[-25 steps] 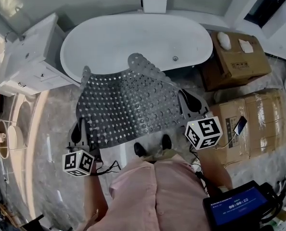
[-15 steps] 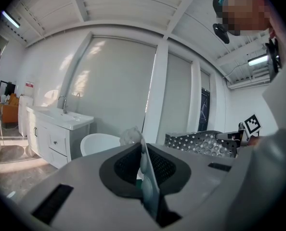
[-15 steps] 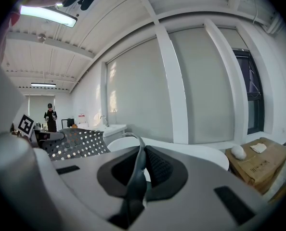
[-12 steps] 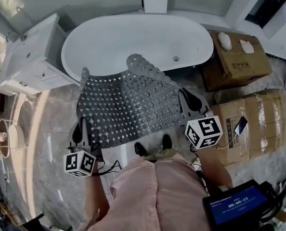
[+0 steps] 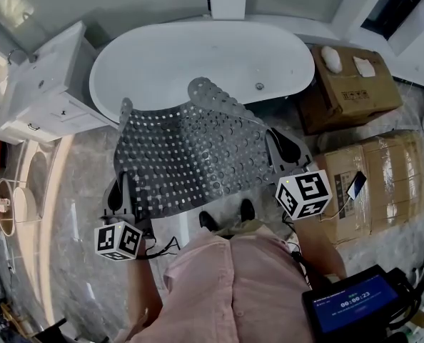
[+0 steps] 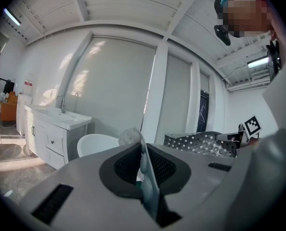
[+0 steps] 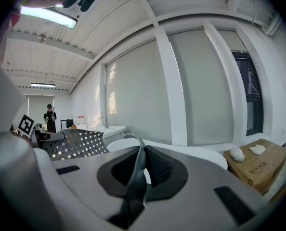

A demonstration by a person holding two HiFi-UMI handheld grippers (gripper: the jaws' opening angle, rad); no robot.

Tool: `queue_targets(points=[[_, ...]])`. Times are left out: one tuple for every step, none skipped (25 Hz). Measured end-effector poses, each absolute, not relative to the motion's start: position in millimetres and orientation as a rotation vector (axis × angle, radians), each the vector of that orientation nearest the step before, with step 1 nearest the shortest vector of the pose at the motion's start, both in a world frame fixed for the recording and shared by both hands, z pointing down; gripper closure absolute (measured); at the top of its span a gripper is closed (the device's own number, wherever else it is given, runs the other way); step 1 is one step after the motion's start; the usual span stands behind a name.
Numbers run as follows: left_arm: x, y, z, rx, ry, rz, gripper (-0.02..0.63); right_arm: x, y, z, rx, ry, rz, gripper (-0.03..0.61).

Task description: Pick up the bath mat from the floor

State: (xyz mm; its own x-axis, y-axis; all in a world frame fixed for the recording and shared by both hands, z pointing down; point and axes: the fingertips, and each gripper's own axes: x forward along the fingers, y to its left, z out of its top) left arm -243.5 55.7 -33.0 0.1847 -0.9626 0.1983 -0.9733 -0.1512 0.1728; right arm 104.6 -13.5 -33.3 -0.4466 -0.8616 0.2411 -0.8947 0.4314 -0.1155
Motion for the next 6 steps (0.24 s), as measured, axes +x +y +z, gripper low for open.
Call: queue_targets(points=[[-243.4,55.0,-33.2,2.205,-1.85,0.061,0.577,104.4,-13.7,-33.7,1.565,-2.53,0.34,0.549],[-243.1,54.4,-33.3,2.208,-1.848,0.061,0.577,104.1,-14.0,-33.9,1.566,-2.53,0.338,0.549],[-242.8,54.1,-33.2,2.21,-1.846,0.061,0.578,103.9,-14.1,-34.0,1.566,-2.53,0.337,0.549],[-242.5,53.8,-33.1,2.213,-1.844,0.061,0.578,103.7,-14.1,-34.0,1.566,-2.53,0.335,0.549],[-242.3,53.6,-32.9,2.215,-1.843,0.061,0.577,103.6,-14.1,-34.0,1.567,-2.53,0.333,0.549],[-242.0,53.4,-32.7,2.217,-1.842,0.061,0.577,103.5,-14.1,-34.0,1.567,-2.531,0.331,0.549]])
